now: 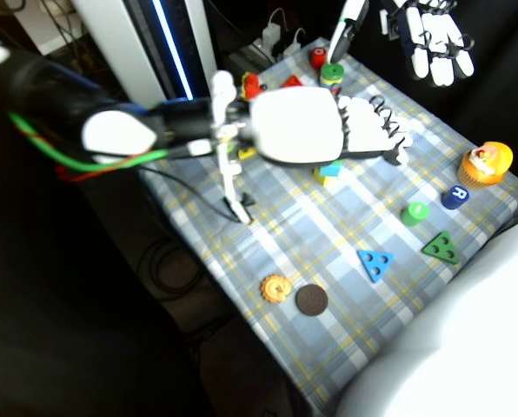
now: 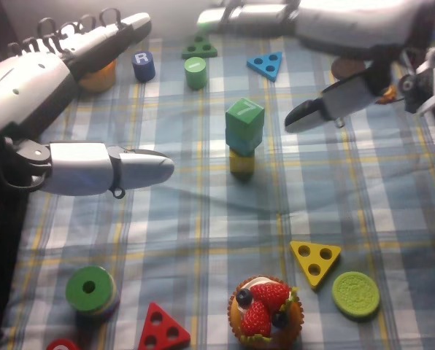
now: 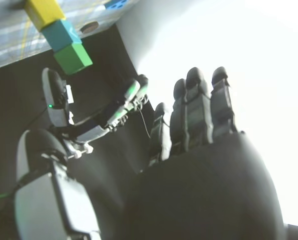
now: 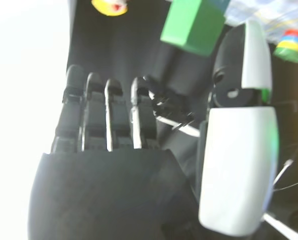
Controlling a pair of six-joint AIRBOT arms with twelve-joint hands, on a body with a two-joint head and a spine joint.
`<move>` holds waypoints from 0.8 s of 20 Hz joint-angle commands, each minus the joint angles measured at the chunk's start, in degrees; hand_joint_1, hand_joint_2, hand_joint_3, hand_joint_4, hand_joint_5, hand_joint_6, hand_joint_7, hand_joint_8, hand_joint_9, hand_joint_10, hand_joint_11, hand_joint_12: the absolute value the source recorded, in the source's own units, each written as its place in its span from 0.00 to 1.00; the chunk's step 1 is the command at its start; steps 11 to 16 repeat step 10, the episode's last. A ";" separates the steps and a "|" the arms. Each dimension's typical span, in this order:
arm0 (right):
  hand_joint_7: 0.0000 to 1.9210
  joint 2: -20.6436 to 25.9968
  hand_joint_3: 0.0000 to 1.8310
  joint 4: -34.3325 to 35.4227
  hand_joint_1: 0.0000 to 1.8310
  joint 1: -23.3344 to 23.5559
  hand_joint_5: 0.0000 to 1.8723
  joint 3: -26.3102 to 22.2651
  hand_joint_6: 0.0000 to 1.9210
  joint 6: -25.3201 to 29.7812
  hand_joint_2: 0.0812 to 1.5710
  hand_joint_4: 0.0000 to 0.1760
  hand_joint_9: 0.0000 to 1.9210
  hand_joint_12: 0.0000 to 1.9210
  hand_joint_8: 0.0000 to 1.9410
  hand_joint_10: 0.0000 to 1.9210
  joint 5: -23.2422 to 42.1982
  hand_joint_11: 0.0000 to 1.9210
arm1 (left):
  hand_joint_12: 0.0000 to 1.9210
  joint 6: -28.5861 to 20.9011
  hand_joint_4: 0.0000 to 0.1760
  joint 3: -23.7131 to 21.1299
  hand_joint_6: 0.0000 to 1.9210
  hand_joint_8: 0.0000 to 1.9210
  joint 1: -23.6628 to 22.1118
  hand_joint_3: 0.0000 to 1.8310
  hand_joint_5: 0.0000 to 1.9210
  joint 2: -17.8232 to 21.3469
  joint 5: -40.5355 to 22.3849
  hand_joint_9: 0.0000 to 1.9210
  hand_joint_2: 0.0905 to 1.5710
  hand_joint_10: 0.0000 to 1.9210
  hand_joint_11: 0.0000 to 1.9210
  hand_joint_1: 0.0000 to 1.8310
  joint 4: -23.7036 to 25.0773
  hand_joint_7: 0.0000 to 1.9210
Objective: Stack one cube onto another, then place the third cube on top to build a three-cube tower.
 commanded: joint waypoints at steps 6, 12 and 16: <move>0.03 11.77 0.01 26.39 0.40 -15.75 0.03 -10.24 0.00 -11.94 0.56 0.25 0.03 0.00 0.00 0.00 28.83 0.00 | 0.04 -21.45 1.00 1.09 0.00 0.00 2.70 0.00 0.04 3.35 -14.68 0.07 0.43 0.00 0.07 0.40 6.02 0.07; 0.11 13.49 0.00 38.07 0.42 -26.84 0.08 -13.03 0.00 -13.37 0.69 0.13 0.11 0.03 0.00 0.01 43.95 0.05 | 0.00 -47.23 1.00 5.87 0.00 0.00 8.13 0.00 0.01 3.04 -24.02 0.04 0.42 0.00 0.00 0.42 8.87 0.05; 0.11 13.49 0.00 38.07 0.42 -26.84 0.08 -13.03 0.00 -13.37 0.69 0.13 0.11 0.03 0.00 0.01 43.95 0.05 | 0.00 -47.23 1.00 5.87 0.00 0.00 8.13 0.00 0.01 3.04 -24.02 0.04 0.42 0.00 0.00 0.42 8.87 0.05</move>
